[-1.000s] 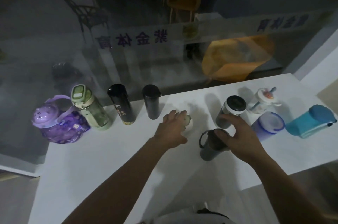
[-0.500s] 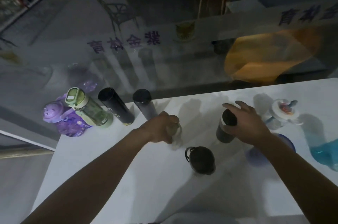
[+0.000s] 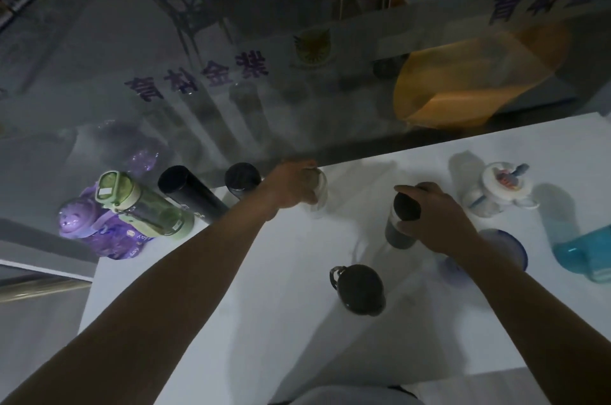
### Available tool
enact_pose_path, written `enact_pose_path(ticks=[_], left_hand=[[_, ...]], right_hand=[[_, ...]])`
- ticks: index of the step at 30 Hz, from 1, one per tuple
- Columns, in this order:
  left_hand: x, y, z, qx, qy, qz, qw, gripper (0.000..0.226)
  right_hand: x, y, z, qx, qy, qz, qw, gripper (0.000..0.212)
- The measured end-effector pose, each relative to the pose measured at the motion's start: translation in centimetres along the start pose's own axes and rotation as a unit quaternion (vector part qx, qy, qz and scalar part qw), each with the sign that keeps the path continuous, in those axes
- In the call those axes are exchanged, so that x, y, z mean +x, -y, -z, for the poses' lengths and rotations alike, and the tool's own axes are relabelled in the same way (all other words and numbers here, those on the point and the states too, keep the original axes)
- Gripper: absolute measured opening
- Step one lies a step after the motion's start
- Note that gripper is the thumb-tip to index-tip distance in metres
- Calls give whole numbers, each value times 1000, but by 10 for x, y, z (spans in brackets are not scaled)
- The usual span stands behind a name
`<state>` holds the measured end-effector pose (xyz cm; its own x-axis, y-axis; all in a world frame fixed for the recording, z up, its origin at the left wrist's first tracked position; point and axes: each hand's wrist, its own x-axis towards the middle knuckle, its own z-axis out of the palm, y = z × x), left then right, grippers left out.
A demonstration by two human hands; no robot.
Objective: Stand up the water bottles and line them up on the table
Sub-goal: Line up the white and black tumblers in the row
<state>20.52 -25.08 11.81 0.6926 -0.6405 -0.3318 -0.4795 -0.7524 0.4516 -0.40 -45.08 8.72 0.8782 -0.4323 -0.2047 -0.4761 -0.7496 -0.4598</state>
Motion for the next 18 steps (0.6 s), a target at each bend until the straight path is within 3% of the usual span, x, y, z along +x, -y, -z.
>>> enact_pose_path(ticks=[3, 9, 18], left_hand=[[9, -4, -6, -4, 4, 27, 1000, 63], [22, 2, -7, 65, 16, -22, 998, 72], [33, 15, -6, 19, 5, -16, 1000, 83]], right_hand=[[0, 5, 3, -2, 7, -20, 1000, 63], [-4, 13, 4, 27, 9, -46, 999, 63], [-4, 14, 1, 35, 3, -63, 997, 66]])
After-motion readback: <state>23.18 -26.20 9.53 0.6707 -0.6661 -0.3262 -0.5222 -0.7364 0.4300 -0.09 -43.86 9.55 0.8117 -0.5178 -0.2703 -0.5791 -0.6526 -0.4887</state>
